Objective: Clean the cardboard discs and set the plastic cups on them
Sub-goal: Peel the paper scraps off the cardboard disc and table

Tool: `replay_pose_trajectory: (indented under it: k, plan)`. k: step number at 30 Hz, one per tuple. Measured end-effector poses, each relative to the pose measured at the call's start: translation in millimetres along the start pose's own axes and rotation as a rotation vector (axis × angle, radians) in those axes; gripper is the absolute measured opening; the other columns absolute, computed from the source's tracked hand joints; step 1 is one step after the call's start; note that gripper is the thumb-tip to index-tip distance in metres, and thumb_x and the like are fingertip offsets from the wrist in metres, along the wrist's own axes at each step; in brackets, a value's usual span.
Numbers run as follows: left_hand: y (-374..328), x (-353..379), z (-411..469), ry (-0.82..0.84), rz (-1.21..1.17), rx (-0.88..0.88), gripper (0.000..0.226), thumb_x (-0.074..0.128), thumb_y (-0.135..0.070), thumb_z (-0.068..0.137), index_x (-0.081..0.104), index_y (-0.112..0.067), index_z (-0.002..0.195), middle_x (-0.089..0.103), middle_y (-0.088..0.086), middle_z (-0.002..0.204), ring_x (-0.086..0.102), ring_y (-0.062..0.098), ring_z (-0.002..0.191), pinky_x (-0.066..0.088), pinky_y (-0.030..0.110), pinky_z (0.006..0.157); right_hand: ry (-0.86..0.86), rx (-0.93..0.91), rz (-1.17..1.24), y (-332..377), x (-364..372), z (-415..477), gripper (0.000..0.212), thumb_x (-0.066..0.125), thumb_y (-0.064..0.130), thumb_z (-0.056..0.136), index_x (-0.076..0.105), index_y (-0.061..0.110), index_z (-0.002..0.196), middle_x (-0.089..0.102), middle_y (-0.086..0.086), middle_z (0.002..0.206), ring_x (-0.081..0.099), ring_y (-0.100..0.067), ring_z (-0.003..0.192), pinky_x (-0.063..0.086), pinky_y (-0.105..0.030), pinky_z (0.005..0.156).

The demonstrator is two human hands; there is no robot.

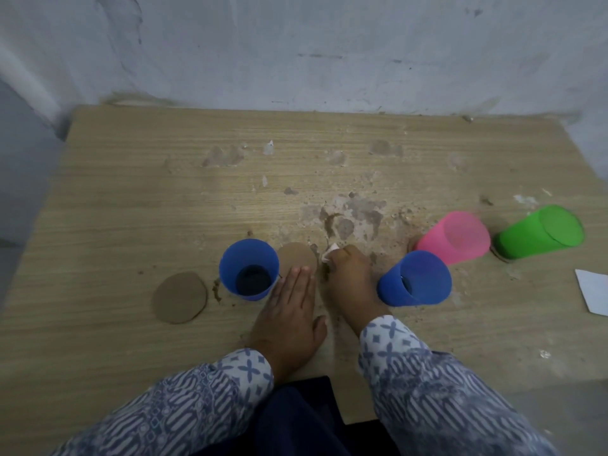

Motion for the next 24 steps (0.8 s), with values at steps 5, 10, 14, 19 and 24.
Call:
replay_pose_trajectory:
  k: [5,10,14,19,24]
  plan:
    - [-1,0,0,-0.019,-0.027,0.013,0.065,0.039,-0.044,0.087,0.044,-0.003,0.137,0.045,0.015,0.143,0.041,0.030,0.134,0.020,0.038,0.111,0.053,-0.033,0.036,5,-3,-37,0.017,0.056,0.006,0.085,0.067,0.011,0.098,0.059,-0.009,0.093,0.055,-0.022,0.082,0.043,-0.028,0.072]
    - [0,1,0,-0.002,0.000,0.008,0.067,0.040,-0.045,0.085,0.046,-0.001,0.136,0.045,0.015,0.144,0.041,0.029,0.134,0.021,0.039,0.109,0.044,0.078,0.045,-4,-8,-7,0.016,0.052,0.005,0.085,0.064,0.012,0.093,0.056,-0.007,0.095,0.056,-0.024,0.083,0.044,-0.030,0.070]
    - [1,1,0,-0.003,-0.023,0.001,0.068,0.041,-0.045,0.086,0.044,-0.002,0.138,0.044,0.015,0.145,0.040,0.029,0.135,0.020,0.038,0.110,0.059,0.013,0.001,7,-1,-7,0.011,0.054,0.011,0.086,0.064,0.012,0.091,0.056,-0.005,0.091,0.055,-0.022,0.082,0.044,-0.029,0.069]
    - [-1,2,1,-0.015,-0.038,0.019,0.065,0.041,-0.043,0.085,0.045,-0.002,0.136,0.046,0.016,0.143,0.042,0.031,0.133,0.023,0.040,0.108,0.075,-0.035,0.043,5,-5,-37,0.017,0.053,0.009,0.088,0.067,0.010,0.097,0.059,-0.009,0.092,0.056,-0.024,0.082,0.045,-0.028,0.070]
    - [0,1,0,-0.002,-0.011,0.003,0.067,0.039,-0.045,0.085,0.047,-0.001,0.135,0.046,0.016,0.143,0.043,0.030,0.133,0.022,0.039,0.108,0.004,0.024,0.021,-1,-8,-2,0.013,0.053,0.007,0.086,0.066,0.011,0.088,0.057,-0.008,0.090,0.054,-0.025,0.077,0.045,-0.030,0.066]
Point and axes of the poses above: each hand's wrist, its own z-axis towards the middle knuckle, its own x-axis out of the palm, y = z × x, the point moved 2 cm from there along z, towards the middle knuckle
